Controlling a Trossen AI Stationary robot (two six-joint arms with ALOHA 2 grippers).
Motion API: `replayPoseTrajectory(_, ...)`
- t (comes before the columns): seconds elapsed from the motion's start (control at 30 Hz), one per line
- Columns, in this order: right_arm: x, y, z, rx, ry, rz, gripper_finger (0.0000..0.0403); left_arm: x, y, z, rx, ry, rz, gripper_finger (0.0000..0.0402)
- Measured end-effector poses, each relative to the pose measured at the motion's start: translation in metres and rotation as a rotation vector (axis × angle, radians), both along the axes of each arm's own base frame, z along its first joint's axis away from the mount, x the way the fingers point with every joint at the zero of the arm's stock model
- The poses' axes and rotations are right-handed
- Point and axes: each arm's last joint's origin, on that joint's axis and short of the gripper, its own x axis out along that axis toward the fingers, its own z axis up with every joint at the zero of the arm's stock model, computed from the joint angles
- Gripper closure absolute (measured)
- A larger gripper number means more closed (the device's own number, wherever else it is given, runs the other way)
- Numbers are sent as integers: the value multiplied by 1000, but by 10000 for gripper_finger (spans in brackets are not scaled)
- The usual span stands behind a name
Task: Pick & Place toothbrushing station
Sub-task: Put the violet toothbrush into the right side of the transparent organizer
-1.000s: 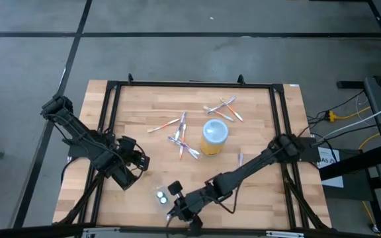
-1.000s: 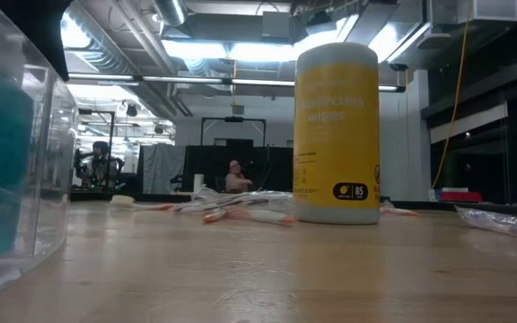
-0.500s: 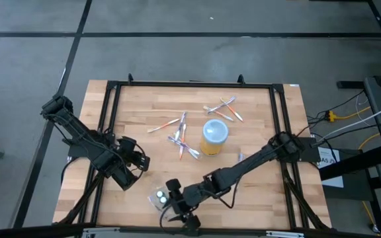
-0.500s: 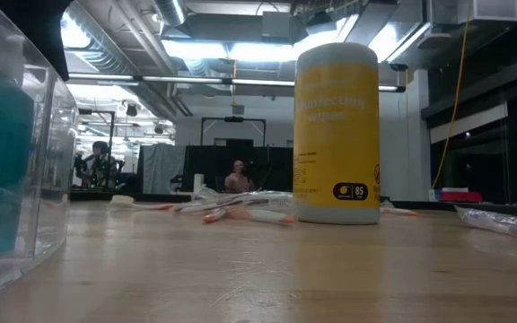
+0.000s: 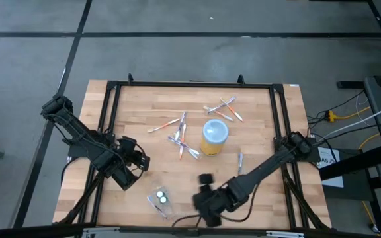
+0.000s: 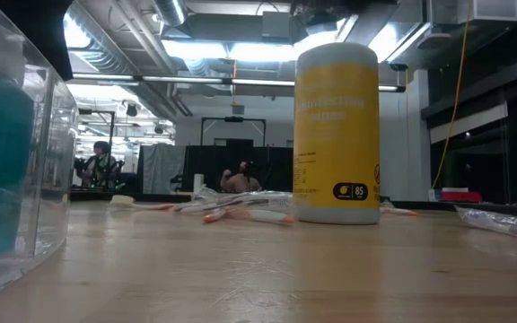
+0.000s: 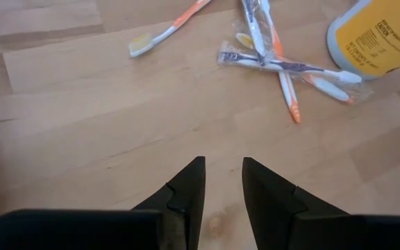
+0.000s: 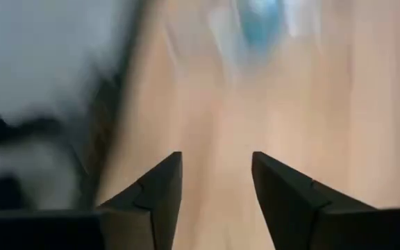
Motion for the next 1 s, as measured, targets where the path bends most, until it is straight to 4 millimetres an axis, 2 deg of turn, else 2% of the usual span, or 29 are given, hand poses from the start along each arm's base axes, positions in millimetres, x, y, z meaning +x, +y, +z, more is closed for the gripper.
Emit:
replayPoseTrajectory(0.1, -27, -9, -9, -116, 240, -126, 239, 0, 0, 0, 14, 1, -13, 311)
replayPoseTrajectory(0.2, -42, -11, -8, -142, 320, -289, 243, 1, 1, 1, 43, -15, -20, 311)
replayPoseTrajectory(0.47, -48, -15, 12, 78, 237, -805, 243, 1, -1, 2, 71, -63, -24, 311)
replayPoseTrajectory(0.57, -62, -15, 24, 117, 215, -952, 243, -1, -4, 2, 72, -76, -38, 311)
replayPoseTrajectory(0.73, -87, -5, 31, 156, 185, -1183, 243, -3, -10, 2, 63, -103, -62, 311)
replayPoseTrajectory(0.83, -89, 1, 29, 234, 181, -1297, 243, -2, -13, 3, 65, -138, -68, 311)
replayPoseTrajectory(0.9, -85, 2, 20, 282, 171, -1332, 243, -2, -16, 3, 56, -156, -74, 311)
replayPoseTrajectory(1.0, -84, -8, 2, 225, 229, -1353, 243, -2, -19, 4, 54, -193, -81, 311)
